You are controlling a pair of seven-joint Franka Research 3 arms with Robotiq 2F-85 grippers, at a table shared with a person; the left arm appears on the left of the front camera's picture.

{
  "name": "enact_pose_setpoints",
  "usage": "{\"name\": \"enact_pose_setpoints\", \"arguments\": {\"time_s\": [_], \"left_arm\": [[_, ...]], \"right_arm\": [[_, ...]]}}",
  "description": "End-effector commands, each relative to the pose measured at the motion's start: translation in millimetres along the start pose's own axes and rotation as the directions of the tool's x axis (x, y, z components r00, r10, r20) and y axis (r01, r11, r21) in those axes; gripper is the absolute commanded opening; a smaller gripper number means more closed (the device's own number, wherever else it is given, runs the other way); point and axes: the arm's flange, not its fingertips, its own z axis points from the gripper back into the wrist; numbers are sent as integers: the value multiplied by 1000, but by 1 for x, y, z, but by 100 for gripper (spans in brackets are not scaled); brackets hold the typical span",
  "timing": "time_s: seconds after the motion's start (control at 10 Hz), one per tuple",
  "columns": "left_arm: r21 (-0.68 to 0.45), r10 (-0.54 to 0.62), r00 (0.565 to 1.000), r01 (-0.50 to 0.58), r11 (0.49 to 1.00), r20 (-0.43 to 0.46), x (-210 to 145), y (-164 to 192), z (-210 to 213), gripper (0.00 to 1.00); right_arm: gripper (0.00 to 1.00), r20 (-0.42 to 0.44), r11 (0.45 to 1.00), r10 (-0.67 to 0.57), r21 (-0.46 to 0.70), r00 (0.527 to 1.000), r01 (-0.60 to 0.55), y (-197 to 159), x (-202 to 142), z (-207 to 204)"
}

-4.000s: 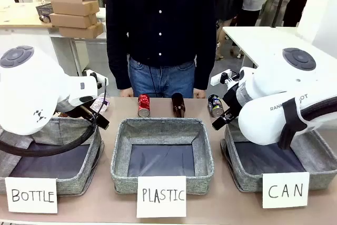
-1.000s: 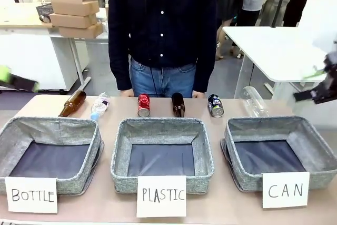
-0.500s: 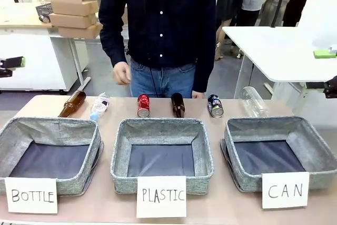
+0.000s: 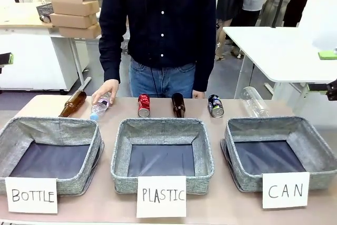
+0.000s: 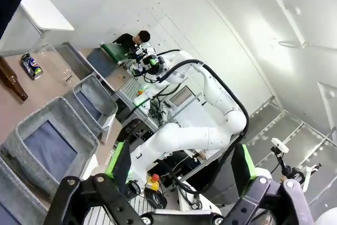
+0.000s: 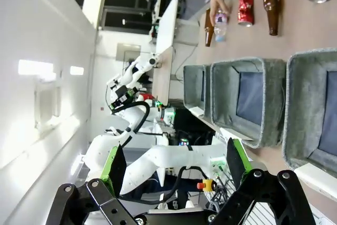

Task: Sort the can waste into the basket.
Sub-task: Pick up the can waste from the table and place it in the right Fabric basket.

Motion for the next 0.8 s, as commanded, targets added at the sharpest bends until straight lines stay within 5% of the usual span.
{"name": "enact_pose_setpoints", "arguments": {"time_s": [0.0, 0.1, 0.2, 0.4, 0.6, 0.7], "left_arm": [[-20, -26, 1000, 26, 999, 13, 3, 1, -2, 100], [-20, -26, 1000, 26, 999, 13, 3, 1, -2, 100], [-20, -26, 1000, 26, 999, 13, 3, 1, -2, 100], [-20, -26, 1000, 26, 999, 13, 3, 1, -2, 100], [-20, -26, 1000, 26, 999, 13, 3, 1, -2, 100], [-20, -26, 1000, 26, 999, 13, 3, 1, -2, 100]], "right_arm": [[100, 4, 967, 1, -255, 1000, 0, 17, 5, -28], [100, 40, 867, 37, -499, 998, -12, 33, 20, -60], [100, 41, 711, 106, -702, 994, -47, 47, 40, -95], [100, 13, 395, 252, -914, 968, -90, 51, 62, -150], [100, -140, 384, 263, -893, 955, -237, 48, 56, -177], [100, -157, 459, 241, -851, 958, -256, 51, 48, -165]]}}
